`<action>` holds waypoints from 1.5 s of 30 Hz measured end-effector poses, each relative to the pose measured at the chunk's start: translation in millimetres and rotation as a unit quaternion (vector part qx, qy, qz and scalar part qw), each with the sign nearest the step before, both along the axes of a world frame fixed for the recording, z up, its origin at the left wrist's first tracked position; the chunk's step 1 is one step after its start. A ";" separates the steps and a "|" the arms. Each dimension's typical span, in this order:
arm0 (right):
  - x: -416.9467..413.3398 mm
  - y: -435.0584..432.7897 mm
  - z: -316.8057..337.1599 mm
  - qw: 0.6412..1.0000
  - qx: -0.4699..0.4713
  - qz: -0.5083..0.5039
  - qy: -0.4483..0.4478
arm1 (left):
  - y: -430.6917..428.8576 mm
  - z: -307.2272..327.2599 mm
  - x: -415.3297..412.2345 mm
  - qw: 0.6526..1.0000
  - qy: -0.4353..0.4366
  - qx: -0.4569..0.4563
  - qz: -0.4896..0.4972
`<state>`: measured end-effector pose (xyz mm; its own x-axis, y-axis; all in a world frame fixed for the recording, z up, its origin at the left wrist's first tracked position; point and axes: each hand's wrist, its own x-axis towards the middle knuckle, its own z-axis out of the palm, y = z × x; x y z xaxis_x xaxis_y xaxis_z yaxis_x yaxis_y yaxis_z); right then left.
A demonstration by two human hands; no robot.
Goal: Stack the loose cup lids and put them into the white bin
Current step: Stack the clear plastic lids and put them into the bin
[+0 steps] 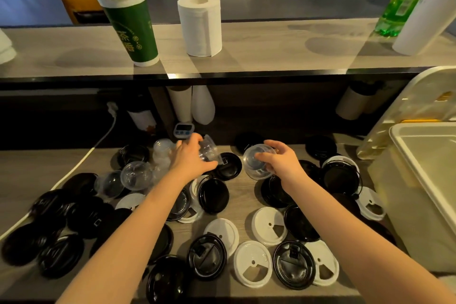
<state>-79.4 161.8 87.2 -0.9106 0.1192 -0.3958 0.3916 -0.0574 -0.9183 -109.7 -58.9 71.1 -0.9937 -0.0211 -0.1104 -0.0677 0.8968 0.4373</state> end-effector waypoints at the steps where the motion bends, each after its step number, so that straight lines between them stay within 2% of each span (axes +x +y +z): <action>1: 0.3 -0.7 0.9 1.000 0.004 -0.009 0.006 | 7.1 7.2 6.0 0.999 0.012 0.027 -0.021; 5: 4.9 -3.0 5.5 0.998 0.008 -0.042 0.041 | 36.1 29.8 33.7 0.988 0.036 0.117 -0.095; 8: 13.3 -5.9 6.7 0.997 0.019 -0.009 0.076 | 51.6 33.3 47.1 0.981 0.042 0.148 -0.117; 18: 35.9 -7.5 10.0 0.990 -0.112 -0.005 0.082 | 61.4 32.6 62.3 0.973 0.057 0.216 -0.063; 21: 38.1 -4.6 12.2 0.991 -0.086 0.039 0.091 | 64.5 35.8 65.3 0.973 0.082 0.205 -0.070; 28: 40.2 -3.6 16.5 0.978 0.076 0.120 0.152 | 67.0 39.7 66.4 0.981 0.101 0.114 -0.122; 30: 40.8 -5.3 15.5 0.981 0.055 0.115 0.147 | 66.9 38.4 66.1 0.982 0.101 0.104 -0.123; 34: 38.7 -3.6 14.0 0.990 -0.043 0.068 0.117 | 62.4 32.6 68.7 0.973 0.083 0.165 -0.135; 36: 36.7 -3.0 13.1 0.989 -0.103 0.045 0.098 | 58.4 29.3 68.9 0.964 0.065 0.236 -0.101; 38: 34.9 -5.0 13.3 0.985 -0.142 0.049 0.084 | 54.4 28.0 68.6 0.944 0.008 0.328 -0.030; 41: 31.4 -15.0 15.0 0.980 -0.165 0.092 0.068 | 45.4 22.4 70.9 0.866 -0.138 0.477 0.055; 43: 26.8 -27.0 14.1 0.980 -0.151 0.119 0.056 | 34.9 19.2 74.2 0.832 -0.153 0.526 0.091; 45: 20.0 -40.2 11.2 0.983 -0.106 0.140 0.046 | 20.6 18.9 77.3 0.818 -0.124 0.547 0.129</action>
